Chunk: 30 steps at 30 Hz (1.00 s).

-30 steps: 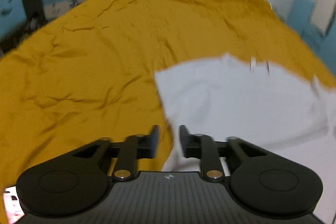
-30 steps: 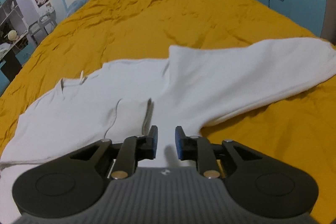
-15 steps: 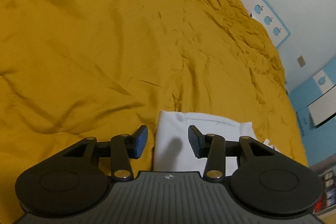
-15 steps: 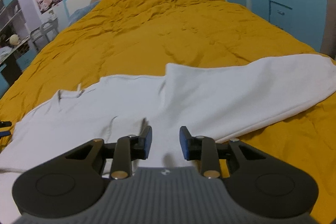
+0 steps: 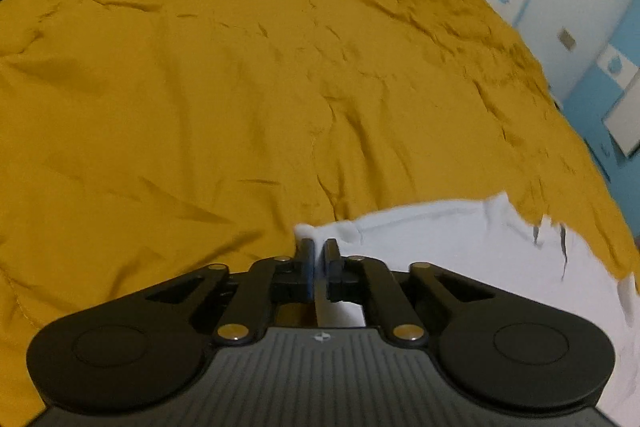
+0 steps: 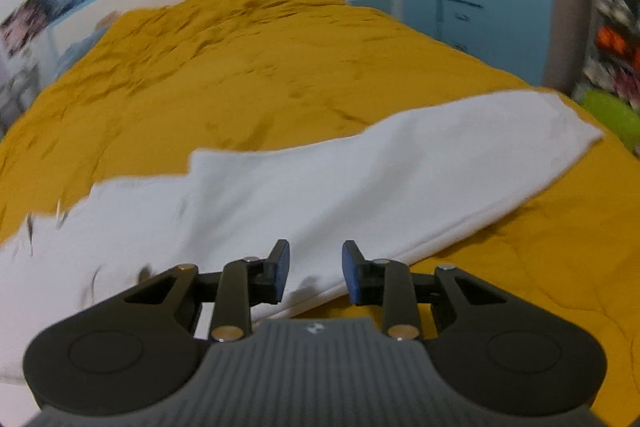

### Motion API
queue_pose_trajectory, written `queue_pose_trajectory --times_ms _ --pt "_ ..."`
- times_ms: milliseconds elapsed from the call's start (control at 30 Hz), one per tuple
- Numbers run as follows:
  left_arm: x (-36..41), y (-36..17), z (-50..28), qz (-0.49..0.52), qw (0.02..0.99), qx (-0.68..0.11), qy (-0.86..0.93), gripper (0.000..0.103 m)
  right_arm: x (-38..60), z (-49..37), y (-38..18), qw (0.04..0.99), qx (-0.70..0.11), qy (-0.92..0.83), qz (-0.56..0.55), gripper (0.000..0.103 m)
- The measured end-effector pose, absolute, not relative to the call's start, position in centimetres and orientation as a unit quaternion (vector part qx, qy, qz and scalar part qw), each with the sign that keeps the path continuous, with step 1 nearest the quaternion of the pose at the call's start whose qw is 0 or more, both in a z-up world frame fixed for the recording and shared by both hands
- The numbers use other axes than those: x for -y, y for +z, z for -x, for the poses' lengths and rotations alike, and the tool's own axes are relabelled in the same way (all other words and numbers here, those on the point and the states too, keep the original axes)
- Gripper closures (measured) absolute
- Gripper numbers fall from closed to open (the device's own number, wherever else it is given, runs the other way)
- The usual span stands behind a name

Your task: Fold small clothes

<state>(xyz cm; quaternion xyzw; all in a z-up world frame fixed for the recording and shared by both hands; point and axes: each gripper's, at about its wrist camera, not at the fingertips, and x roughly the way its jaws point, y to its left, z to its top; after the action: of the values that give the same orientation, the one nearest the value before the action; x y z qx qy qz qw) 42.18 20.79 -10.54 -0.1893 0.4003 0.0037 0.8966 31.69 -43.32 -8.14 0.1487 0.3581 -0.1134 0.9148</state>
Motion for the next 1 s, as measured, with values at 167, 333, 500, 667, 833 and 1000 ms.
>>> queue_pose_trajectory --times_ms 167,333,500,667,833,1000 --pt "-20.3 -8.6 -40.3 0.171 0.906 -0.386 0.037 0.085 48.3 -31.5 -7.5 0.904 -0.342 -0.153 -0.207 0.053" --pt "-18.1 -6.4 -38.6 0.133 0.91 -0.39 0.049 0.073 55.1 -30.9 -6.8 0.885 -0.309 -0.212 -0.274 0.047" --pt "-16.5 -5.5 -36.6 0.141 0.906 -0.396 0.051 0.065 61.5 -31.7 -7.3 0.87 -0.303 -0.268 -0.283 0.045" --pt "-14.7 -6.1 -35.6 0.128 0.903 -0.407 0.059 0.065 67.1 -32.8 -9.3 0.844 -0.309 -0.306 -0.313 0.045" --pt "-14.2 -7.0 -35.1 0.138 0.895 -0.418 0.068 0.065 69.4 -34.5 -11.1 0.833 -0.319 -0.324 -0.314 0.051" --pt "-13.8 -6.9 -34.6 0.137 0.896 -0.418 0.062 0.065 68.7 -35.6 -10.7 0.844 -0.312 -0.322 -0.294 0.102"
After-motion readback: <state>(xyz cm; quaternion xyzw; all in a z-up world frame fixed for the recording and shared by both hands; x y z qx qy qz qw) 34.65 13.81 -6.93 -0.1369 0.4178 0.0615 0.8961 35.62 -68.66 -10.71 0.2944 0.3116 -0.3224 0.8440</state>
